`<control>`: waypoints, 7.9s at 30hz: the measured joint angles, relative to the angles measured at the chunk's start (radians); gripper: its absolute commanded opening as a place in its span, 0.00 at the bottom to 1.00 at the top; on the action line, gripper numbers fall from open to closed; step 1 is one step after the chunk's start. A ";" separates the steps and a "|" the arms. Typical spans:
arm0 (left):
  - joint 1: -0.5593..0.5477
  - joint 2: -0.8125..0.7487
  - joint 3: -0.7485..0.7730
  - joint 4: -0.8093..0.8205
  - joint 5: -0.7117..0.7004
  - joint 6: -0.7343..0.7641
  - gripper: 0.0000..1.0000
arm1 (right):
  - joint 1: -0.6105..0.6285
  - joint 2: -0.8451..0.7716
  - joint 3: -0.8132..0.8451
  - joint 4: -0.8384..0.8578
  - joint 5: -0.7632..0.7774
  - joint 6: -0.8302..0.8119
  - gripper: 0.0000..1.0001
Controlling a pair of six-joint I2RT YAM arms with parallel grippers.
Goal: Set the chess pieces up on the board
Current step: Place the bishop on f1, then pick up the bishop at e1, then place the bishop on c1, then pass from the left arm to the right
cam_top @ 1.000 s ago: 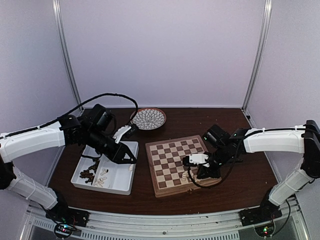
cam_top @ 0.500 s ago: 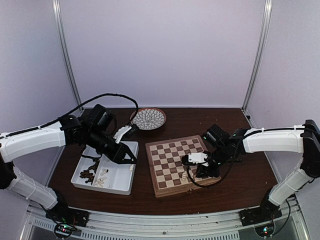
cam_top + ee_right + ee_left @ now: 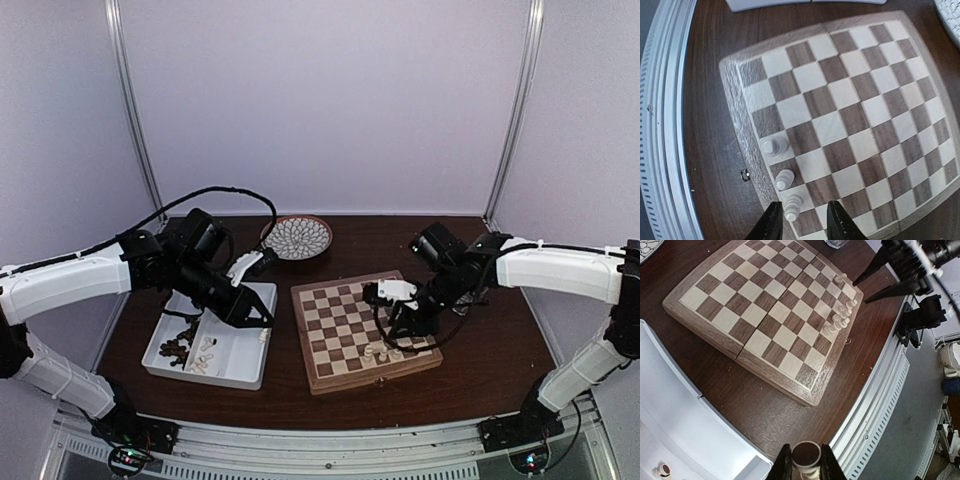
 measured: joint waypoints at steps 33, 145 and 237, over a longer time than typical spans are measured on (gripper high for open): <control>0.000 -0.007 0.000 -0.003 -0.002 0.000 0.00 | 0.024 0.165 0.143 -0.150 -0.071 -0.183 0.35; 0.000 -0.072 -0.056 -0.003 -0.023 -0.002 0.00 | 0.256 0.417 0.433 -0.240 0.132 -0.102 0.07; -0.060 -0.084 -0.083 0.710 -0.525 -0.976 0.00 | 0.252 0.354 0.879 -0.023 0.159 0.432 0.51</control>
